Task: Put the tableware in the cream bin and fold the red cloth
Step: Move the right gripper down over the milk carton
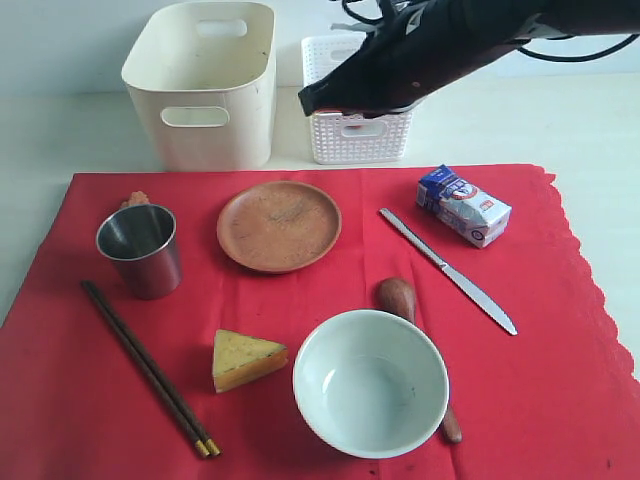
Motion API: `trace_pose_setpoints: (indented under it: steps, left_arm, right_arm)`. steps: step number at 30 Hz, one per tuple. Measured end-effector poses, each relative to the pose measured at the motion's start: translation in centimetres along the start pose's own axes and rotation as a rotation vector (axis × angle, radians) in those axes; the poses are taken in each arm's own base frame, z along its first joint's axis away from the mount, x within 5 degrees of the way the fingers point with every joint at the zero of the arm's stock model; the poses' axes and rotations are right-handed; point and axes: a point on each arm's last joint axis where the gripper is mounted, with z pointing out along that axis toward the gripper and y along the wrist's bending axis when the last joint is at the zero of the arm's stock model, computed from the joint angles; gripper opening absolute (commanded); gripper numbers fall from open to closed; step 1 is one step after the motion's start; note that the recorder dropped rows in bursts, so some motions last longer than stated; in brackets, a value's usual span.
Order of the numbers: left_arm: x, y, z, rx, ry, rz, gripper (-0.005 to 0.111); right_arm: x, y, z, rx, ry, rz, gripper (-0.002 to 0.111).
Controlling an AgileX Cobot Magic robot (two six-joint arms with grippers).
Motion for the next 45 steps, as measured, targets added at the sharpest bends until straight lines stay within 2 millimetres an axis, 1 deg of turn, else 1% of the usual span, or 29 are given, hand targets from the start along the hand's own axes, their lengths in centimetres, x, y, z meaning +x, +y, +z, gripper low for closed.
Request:
trace_pose_setpoints:
  steps: [1,2,3,5,9,14,20,22,24,27,31,33,41,45]
  left_arm:
    - [0.0,0.0,0.0,0.000,0.000,0.000,0.002]
    - [0.0,0.0,0.0,0.000,0.000,0.000,0.002]
    - [0.0,0.0,0.0,0.000,0.000,0.000,0.002]
    - [0.0,0.0,0.0,0.000,0.000,0.000,0.002]
    - [0.0,0.0,0.0,0.000,0.000,0.000,0.002]
    - [0.0,0.0,0.0,0.000,0.000,0.000,0.002]
    - [0.0,0.0,0.0,0.000,0.000,0.000,0.002]
    - [0.0,0.0,0.0,0.000,0.000,0.000,0.002]
    - [0.0,0.0,0.0,0.000,0.000,0.000,0.002]
    - [0.0,0.0,0.0,0.000,0.000,0.000,0.002]
    - [0.0,0.0,0.0,0.000,0.000,0.000,0.002]
    - [0.0,0.0,0.0,0.000,0.000,0.000,0.002]
    - [0.0,0.0,0.0,0.000,0.000,0.000,0.002]
    - [0.0,0.0,0.0,0.000,0.000,0.000,0.002]
  right_arm:
    - [0.0,0.4,0.0,-0.008,0.003,-0.007,0.000]
    - [0.1,1.4,0.1,-0.025,0.005,-0.034,0.000]
    - [0.1,1.9,0.1,-0.033,0.006,-0.048,0.000]
    - [0.3,3.8,0.1,-0.067,0.011,-0.098,0.000]
    - [0.7,6.1,0.1,-0.107,0.015,-0.147,0.000]
    - [1.0,7.0,0.2,-0.125,0.023,-0.193,0.000]
    - [1.3,6.9,0.5,-0.110,0.043,-0.304,0.000]
    - [1.6,6.7,0.5,-0.090,0.076,-0.348,0.000]
    - [1.8,6.0,0.5,-0.059,0.123,-0.343,0.000]
    - [1.7,4.2,0.2,0.013,0.189,-0.321,0.000]
    - [2.4,2.0,-0.1,0.110,0.308,-0.317,0.000]
    - [2.6,1.2,-0.2,0.143,0.342,-0.310,0.000]
    - [2.8,-2.1,-0.6,0.220,0.389,-0.214,0.000]
    - [3.0,-3.4,-0.9,0.247,0.414,-0.165,0.000]
